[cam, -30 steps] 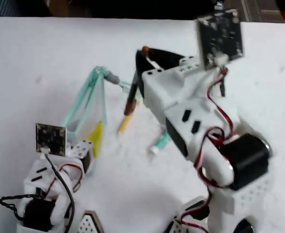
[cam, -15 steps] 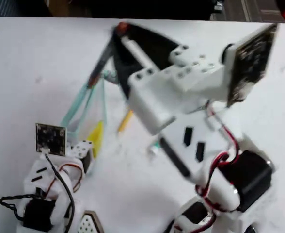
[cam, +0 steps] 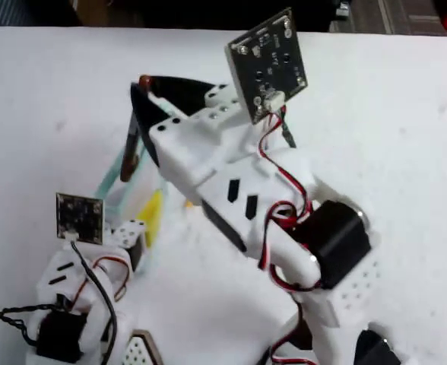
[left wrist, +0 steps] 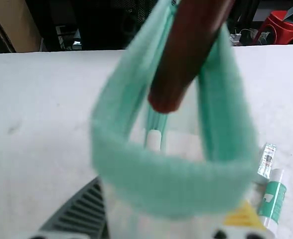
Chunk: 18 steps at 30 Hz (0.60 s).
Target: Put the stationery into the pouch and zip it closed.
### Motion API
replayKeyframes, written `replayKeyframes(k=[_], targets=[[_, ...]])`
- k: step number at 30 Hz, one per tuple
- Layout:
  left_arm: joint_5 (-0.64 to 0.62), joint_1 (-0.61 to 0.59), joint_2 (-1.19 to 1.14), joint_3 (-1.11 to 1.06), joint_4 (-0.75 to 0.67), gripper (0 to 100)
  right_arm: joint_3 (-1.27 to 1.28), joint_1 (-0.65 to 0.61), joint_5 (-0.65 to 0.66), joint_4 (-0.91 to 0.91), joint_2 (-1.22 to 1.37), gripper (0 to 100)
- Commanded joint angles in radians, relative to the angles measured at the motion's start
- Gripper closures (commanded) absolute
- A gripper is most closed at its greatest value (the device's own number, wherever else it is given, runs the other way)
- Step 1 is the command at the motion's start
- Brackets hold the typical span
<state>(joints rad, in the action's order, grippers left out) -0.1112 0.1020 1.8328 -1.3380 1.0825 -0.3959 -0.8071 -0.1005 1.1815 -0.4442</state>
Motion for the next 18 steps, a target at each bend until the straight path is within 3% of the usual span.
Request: replayKeyframes(k=[1,7,13,18], targets=[[-0.015,0.001,-0.005,-0.011,-0.017,78,0.029,-0.012,0.015,0.002,0.002,97.3],[-0.015,0.001,-0.005,-0.011,-0.017,78,0.057,-0.021,0.012,0.008,-0.008,77.2],[-0.015,0.001,-0.005,-0.011,-0.017,78,0.029,0.041,0.014,0.005,-0.001,78.6],[-0.015,0.001,-0.005,-0.011,-0.014,78,0.037,0.189,0.006,0.007,0.002,78.6]])
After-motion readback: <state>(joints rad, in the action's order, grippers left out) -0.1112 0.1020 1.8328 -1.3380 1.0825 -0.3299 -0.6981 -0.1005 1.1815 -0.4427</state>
